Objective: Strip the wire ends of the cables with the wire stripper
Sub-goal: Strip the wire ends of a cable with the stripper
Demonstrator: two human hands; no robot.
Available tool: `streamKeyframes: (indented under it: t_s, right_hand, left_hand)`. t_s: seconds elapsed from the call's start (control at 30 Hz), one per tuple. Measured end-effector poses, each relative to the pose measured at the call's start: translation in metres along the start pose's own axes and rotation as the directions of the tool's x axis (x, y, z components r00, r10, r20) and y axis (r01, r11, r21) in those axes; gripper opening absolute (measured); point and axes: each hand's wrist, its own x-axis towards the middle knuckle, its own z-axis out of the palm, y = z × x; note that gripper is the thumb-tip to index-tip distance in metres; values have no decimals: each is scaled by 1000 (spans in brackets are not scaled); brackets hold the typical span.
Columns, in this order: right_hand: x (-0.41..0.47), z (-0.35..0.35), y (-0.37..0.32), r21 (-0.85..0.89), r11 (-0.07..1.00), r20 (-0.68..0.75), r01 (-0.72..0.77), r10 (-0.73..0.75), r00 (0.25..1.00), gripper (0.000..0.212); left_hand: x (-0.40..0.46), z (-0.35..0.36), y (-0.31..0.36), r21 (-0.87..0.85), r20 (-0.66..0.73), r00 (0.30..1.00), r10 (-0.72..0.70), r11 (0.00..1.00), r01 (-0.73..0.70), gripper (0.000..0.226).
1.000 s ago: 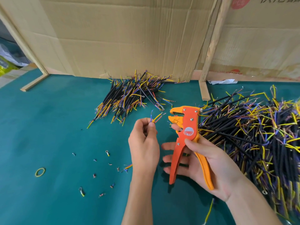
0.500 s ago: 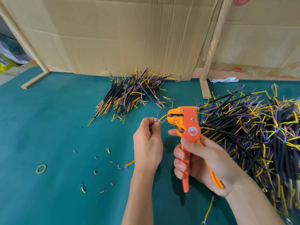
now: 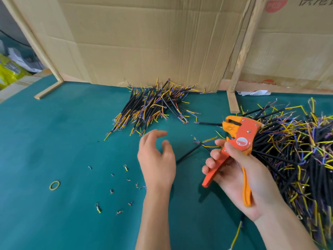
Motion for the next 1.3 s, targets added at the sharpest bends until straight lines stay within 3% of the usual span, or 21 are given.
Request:
streamKeyframes:
  t_s: [0.03, 0.1, 0.2, 0.27, 0.4, 0.53, 0.67, 0.83, 1.0, 1.07, 1.13, 1.2, 1.3]
  right_hand:
    - [0, 0, 1, -7, 1000, 28, 1, 0, 1000, 38]
    - [1, 2, 6, -58, 998, 60, -4, 8, 998, 42]
    - [2, 5, 12, -109, 992, 70, -55, 63, 996, 43]
    - [0, 8, 16, -137, 984, 91, -111, 124, 988, 45]
    - [0, 8, 20, -179, 972, 80, -154, 170, 982, 52]
    - [1, 7, 18, -152, 975, 68, -165, 177, 982, 48]
    - [2, 7, 18, -161, 973, 74, -164, 177, 981, 47]
    - [3, 6, 18, -142, 976, 67, -167, 177, 982, 51]
    - [3, 5, 18, -145, 974, 65, -173, 184, 981, 51]
    - [3, 6, 18, -142, 974, 69, -177, 188, 980, 50]
    - [4, 6, 18, -134, 975, 72, -178, 189, 979, 50]
    - [4, 6, 18, -128, 975, 68, -181, 191, 979, 49]
    - [4, 6, 18, -129, 975, 70, -183, 193, 979, 49]
  left_hand:
    - [4, -5, -4, 80, -23, 1000, -9, 997, 10, 27]
    - [9, -12, -12, 263, 69, 996, -50, 964, 30, 41]
    - [7, -11, -21, 565, 231, 966, -114, 824, -38, 59]
    - [6, -9, -22, 617, 243, 963, -115, 784, -62, 61]
    - [7, -7, -24, 573, 216, 974, -62, 816, -75, 50]
    - [5, -6, -15, 363, 93, 995, 22, 930, -55, 40]
    - [2, -5, -6, 197, -12, 999, 51, 979, -48, 34]
    - [3, -8, 0, 8, -188, 982, -8, 1000, 10, 20]
    - [4, -14, 0, 17, -358, 931, -67, 997, 78, 18]
    - [6, -14, -4, 109, -286, 957, -56, 990, 91, 17]
    - [6, -10, -10, 421, 5, 999, -48, 906, 42, 35]
    - [2, -5, -17, 634, 226, 970, -94, 770, -73, 47]
    - [2, -5, -19, 616, 233, 969, -79, 783, -85, 35]
